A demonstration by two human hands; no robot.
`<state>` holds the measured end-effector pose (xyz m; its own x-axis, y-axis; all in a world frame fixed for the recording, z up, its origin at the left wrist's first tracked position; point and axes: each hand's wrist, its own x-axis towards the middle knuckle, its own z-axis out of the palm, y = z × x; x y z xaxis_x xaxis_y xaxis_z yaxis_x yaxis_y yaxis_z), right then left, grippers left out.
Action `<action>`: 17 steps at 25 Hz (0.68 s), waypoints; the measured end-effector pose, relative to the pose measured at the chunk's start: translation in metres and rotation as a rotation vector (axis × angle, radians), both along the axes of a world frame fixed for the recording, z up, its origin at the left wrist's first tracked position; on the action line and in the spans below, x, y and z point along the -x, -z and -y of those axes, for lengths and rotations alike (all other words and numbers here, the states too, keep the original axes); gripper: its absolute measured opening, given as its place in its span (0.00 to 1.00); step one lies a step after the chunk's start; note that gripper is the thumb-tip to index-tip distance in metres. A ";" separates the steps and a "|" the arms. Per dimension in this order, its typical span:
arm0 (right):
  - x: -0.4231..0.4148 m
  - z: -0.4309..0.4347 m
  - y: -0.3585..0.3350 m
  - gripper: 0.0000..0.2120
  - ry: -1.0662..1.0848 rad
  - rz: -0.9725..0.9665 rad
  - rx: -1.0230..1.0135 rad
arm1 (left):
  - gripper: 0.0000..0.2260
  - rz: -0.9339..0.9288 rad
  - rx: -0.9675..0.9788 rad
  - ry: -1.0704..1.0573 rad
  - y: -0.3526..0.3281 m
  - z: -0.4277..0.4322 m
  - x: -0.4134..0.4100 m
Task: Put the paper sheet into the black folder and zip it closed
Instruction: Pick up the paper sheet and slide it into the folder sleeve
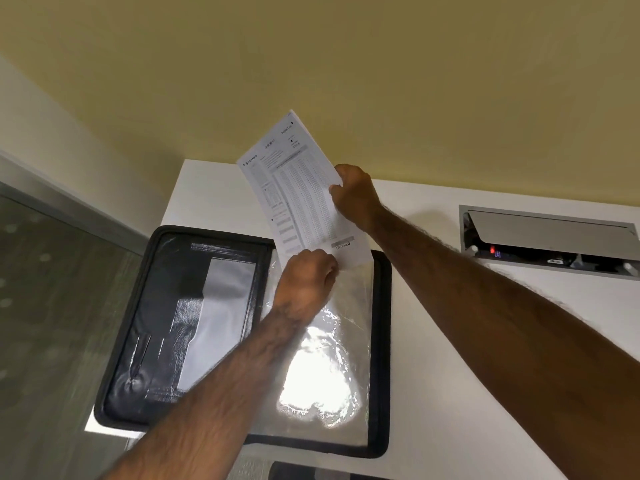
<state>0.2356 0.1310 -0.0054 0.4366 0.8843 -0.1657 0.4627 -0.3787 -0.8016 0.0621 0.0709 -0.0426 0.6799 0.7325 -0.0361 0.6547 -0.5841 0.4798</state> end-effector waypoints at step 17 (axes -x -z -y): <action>0.000 0.012 0.022 0.13 0.125 -0.010 -0.078 | 0.04 0.032 -0.100 -0.099 -0.007 0.056 -0.038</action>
<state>0.2355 0.1194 -0.0277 0.5429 0.8334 -0.1037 0.4076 -0.3695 -0.8351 0.1002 0.0149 -0.0354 0.6040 0.7946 0.0615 0.6965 -0.5638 0.4439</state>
